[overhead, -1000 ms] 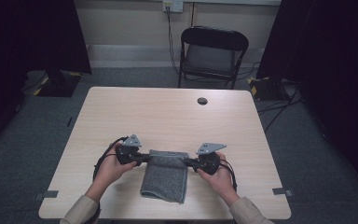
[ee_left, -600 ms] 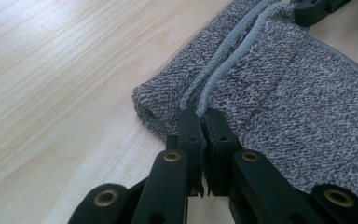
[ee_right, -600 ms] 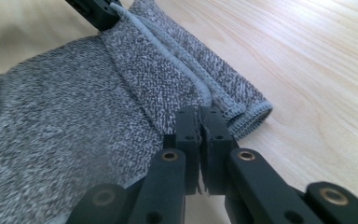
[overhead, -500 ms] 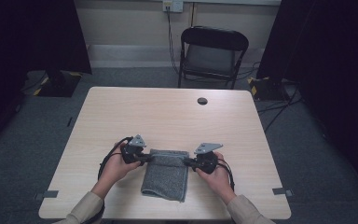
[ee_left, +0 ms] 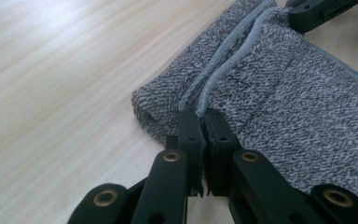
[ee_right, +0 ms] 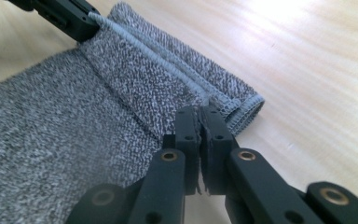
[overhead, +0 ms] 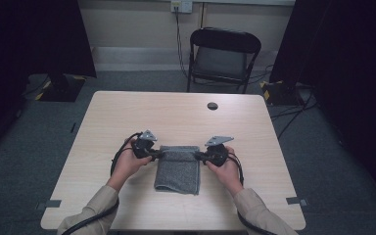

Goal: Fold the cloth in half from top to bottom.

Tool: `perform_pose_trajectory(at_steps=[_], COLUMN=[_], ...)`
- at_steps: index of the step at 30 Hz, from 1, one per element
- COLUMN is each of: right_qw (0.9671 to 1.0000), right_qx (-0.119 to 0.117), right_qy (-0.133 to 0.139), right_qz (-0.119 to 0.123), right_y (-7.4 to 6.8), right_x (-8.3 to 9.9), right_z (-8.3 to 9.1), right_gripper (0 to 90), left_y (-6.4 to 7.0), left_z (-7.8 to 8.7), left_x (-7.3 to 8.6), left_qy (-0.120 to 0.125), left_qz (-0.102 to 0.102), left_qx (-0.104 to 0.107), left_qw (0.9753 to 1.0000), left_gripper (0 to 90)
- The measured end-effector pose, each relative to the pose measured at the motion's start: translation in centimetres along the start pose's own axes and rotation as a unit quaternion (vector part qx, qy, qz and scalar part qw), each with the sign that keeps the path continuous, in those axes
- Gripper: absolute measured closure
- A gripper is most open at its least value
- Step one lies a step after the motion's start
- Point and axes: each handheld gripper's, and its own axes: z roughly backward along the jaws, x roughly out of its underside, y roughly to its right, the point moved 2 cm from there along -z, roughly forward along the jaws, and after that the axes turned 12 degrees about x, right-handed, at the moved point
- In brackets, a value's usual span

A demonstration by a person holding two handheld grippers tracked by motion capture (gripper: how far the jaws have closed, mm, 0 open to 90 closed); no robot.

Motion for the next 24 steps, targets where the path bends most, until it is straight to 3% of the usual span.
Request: perform_pose_trajectory(at_steps=[6, 15, 24], right_qw=[0.9997, 0.9991, 0.9980], right_qx=[-0.012, -0.015, -0.030], right_qy=[0.019, 0.041, 0.056], right_qz=[-0.012, -0.003, -0.002], right_y=[0.4, 0.1, -0.5], right_x=[-0.4, -1.2, -0.6], right_z=[1.0, 3.4, 5.4], right_gripper=[87.0, 87.0, 86.9], left_y=[0.6, 2.1, 3.4], left_z=[1.2, 2.6, 3.6], left_x=[-0.8, -1.9, -1.6], left_qy=[0.009, 0.016, 0.015], left_qz=[-0.013, -0.036, -0.047], left_qx=[0.001, 0.000, 0.007], left_qw=[0.9999, 0.9992, 0.9987], left_gripper=[87.0, 87.0, 87.0])
